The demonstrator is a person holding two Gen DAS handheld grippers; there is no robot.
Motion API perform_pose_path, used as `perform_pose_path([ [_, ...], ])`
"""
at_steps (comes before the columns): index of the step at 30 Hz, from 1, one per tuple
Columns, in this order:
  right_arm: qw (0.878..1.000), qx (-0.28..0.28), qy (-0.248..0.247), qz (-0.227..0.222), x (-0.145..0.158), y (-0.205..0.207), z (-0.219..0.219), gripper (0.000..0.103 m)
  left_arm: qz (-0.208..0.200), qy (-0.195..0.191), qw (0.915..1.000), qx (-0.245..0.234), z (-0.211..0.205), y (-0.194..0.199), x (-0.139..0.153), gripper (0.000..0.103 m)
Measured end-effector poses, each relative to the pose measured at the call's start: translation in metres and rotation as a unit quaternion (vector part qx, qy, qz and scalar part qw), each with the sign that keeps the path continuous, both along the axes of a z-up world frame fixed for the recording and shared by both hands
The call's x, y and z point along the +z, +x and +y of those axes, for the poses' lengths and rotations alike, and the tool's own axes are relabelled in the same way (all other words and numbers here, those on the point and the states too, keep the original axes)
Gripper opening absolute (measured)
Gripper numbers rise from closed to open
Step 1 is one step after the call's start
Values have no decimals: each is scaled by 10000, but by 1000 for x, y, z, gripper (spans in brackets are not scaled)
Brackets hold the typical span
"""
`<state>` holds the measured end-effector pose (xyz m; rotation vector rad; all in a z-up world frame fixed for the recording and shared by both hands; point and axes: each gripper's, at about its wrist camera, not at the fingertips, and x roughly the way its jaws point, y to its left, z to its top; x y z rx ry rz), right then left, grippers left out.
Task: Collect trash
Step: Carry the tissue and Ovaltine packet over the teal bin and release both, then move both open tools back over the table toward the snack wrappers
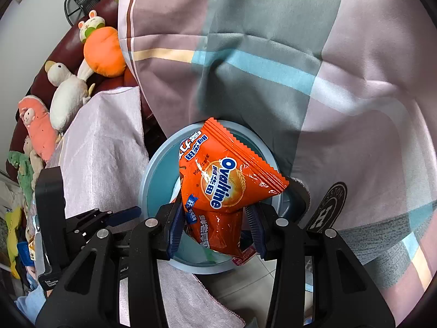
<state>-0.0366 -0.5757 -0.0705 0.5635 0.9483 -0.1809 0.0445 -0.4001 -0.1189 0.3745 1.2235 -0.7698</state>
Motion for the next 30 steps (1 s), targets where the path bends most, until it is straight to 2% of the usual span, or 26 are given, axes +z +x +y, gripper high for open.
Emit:
perform_pose_path([
  [4,10000,66,-31,40,0,5,4,41,6,-61,9999,135,11,3,5,72],
  [11,9997,217,-33,146,-5,18,14,42,-151,-137,9989,419,36,5,18,80],
  [18,9990,350,-59,269,-9,29,28,66,-213,-246,9985,444,55,2,30,84],
  [22,9990,326,-86,284,-4,29,34,73,-308,-242,9982,450,62,-1,39,84],
  [30,9987,333,-246,284,14,20,51,73,-503,-494,9960,547,85,-10,65,86],
])
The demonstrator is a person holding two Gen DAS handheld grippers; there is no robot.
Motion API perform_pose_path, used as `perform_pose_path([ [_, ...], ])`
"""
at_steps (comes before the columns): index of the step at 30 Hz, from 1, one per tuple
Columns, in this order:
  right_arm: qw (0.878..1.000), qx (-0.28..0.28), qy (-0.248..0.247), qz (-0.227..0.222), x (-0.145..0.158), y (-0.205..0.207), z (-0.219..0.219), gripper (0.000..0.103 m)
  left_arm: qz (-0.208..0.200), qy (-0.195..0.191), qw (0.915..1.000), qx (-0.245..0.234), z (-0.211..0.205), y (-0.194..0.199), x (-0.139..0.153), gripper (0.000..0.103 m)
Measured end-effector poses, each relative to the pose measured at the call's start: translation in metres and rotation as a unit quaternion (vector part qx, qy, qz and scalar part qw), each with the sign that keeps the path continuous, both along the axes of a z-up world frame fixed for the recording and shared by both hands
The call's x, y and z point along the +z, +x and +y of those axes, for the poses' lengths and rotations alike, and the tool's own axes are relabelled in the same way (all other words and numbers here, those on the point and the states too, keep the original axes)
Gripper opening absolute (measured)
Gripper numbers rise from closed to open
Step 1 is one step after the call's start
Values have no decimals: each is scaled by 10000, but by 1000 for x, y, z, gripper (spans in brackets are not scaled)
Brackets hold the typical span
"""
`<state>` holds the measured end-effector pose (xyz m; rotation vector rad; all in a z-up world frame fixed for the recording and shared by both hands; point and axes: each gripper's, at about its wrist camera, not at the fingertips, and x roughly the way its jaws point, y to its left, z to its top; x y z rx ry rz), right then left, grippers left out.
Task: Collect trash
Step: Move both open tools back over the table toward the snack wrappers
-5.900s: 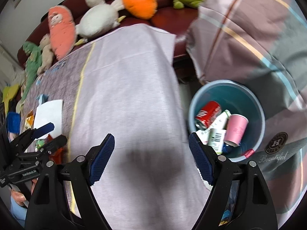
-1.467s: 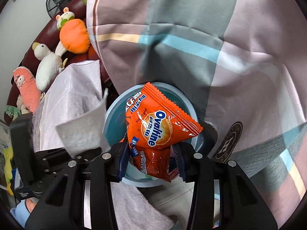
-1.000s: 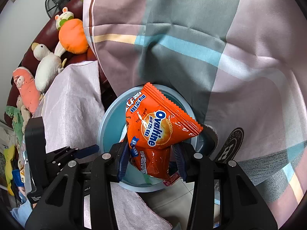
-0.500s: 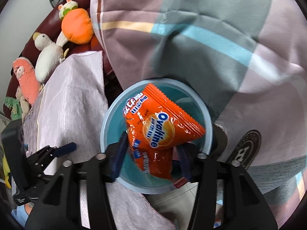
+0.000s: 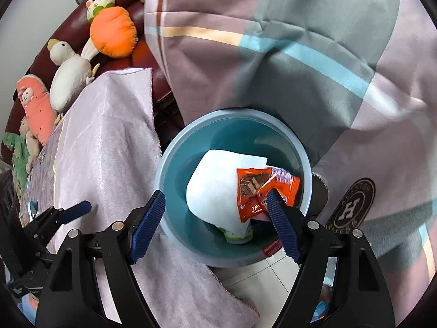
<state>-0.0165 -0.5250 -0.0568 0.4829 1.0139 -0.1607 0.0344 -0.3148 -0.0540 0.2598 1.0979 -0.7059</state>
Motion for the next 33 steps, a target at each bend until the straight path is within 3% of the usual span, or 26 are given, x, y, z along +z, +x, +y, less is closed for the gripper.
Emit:
perform_pose_path([
  [9,9997,133,-163,-145,25,-10,30,74,-235,-226,9993,206,40,-14,28,87],
  [19,9976,505,-358,-299,57,-16,87,77,-459,-453,9956,685,110,-26,53,88],
  [33,9842,1587,-648,-443,92,-6,203,77,-799,-572,9810,1674,235,-45,73,91],
])
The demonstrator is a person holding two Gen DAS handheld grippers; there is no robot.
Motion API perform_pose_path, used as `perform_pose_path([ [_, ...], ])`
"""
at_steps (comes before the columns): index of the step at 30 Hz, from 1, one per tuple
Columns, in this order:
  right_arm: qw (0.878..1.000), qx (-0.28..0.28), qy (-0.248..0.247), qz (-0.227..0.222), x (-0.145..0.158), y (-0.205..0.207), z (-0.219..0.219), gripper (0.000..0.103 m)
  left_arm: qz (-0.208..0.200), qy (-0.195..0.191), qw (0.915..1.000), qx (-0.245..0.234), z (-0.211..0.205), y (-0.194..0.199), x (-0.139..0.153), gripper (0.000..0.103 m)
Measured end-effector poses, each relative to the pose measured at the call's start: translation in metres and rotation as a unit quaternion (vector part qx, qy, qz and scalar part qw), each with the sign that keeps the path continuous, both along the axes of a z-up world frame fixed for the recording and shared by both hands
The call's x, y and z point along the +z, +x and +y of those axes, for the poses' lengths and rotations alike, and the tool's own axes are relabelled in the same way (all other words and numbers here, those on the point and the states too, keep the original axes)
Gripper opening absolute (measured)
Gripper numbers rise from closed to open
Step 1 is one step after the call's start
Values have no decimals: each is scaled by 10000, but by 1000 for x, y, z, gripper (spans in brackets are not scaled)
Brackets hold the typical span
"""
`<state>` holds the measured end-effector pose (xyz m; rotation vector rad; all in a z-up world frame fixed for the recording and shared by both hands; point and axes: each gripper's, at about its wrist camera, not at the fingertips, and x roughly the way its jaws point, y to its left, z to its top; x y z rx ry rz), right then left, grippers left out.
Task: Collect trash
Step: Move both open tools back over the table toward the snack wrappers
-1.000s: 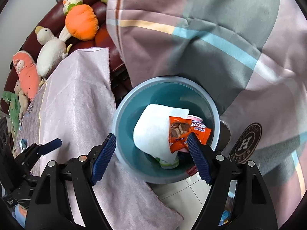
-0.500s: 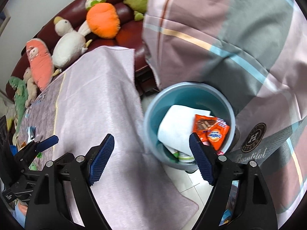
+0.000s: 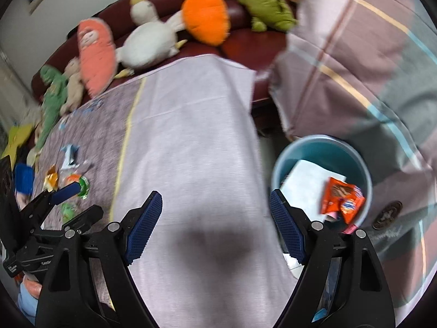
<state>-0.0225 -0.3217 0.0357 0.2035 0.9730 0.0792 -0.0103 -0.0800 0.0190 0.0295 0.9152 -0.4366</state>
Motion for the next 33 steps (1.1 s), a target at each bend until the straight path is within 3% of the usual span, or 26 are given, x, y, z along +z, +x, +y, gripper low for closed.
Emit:
perform_pose_path([
  [8,9969,766,-149,135,3,13,80,77,23,-128,9976,680,80,-4,0,91],
  [16,9874,1513,-321,339,-3,31,163,77,46,-9,9911,1329,163,-5,-6,91],
  [25,9703,2280,-470,655,-20,59,253,77,175,406,9747,2191,266,2,-24,91],
  [33,9518,2879,-516,919,-39,94,333,77,267,640,9673,2441,318,26,-36,91],
])
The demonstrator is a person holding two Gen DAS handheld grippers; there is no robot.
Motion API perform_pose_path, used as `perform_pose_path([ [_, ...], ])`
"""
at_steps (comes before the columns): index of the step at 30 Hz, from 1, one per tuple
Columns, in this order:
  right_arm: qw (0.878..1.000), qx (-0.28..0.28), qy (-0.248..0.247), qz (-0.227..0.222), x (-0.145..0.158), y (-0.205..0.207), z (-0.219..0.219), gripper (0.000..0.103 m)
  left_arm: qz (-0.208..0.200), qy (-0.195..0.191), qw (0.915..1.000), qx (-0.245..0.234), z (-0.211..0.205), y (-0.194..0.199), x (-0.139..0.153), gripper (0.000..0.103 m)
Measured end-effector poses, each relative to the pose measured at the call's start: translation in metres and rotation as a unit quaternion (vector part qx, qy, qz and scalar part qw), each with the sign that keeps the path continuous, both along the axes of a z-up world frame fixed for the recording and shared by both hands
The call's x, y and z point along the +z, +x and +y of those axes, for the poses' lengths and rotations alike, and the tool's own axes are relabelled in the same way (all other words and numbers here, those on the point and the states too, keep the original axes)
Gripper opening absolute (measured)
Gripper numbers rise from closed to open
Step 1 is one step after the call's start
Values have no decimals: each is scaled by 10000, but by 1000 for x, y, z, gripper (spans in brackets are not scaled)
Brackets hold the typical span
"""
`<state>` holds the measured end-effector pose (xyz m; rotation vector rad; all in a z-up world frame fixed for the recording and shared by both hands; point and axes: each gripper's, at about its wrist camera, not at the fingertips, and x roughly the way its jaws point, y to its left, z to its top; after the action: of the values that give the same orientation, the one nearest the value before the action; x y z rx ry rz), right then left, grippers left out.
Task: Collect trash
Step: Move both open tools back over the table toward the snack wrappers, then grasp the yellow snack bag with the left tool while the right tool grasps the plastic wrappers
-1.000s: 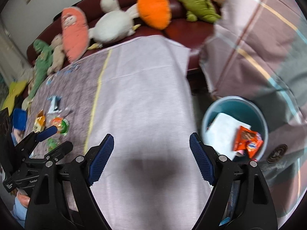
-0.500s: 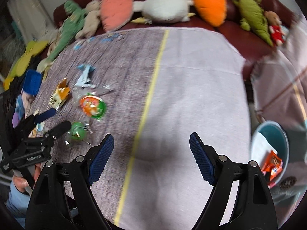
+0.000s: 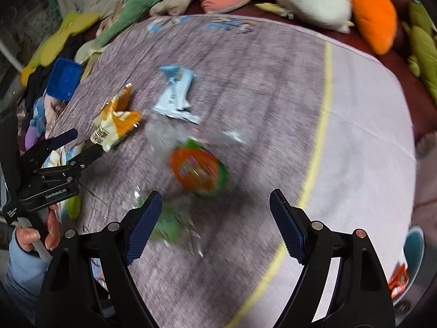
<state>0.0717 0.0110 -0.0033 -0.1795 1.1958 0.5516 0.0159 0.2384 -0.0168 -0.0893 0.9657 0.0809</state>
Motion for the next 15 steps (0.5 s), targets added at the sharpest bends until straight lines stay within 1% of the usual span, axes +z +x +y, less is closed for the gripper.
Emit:
perform_pose_path([
  [3,9998,179,-1,38,-7,12,24,77,16,30,10000,28,16,12,-2,91],
  [7,9990,414,-2,173,-17,26,54,77,-7,-355,9994,21,43,24,-2,91],
  [10,9981,570,-29,238,-28,37,74,77,40,-430,9991,-17,51,32,-8,91],
  [15,9969,670,-138,384,-48,53,86,77,318,-659,9972,-126,53,47,-31,91],
])
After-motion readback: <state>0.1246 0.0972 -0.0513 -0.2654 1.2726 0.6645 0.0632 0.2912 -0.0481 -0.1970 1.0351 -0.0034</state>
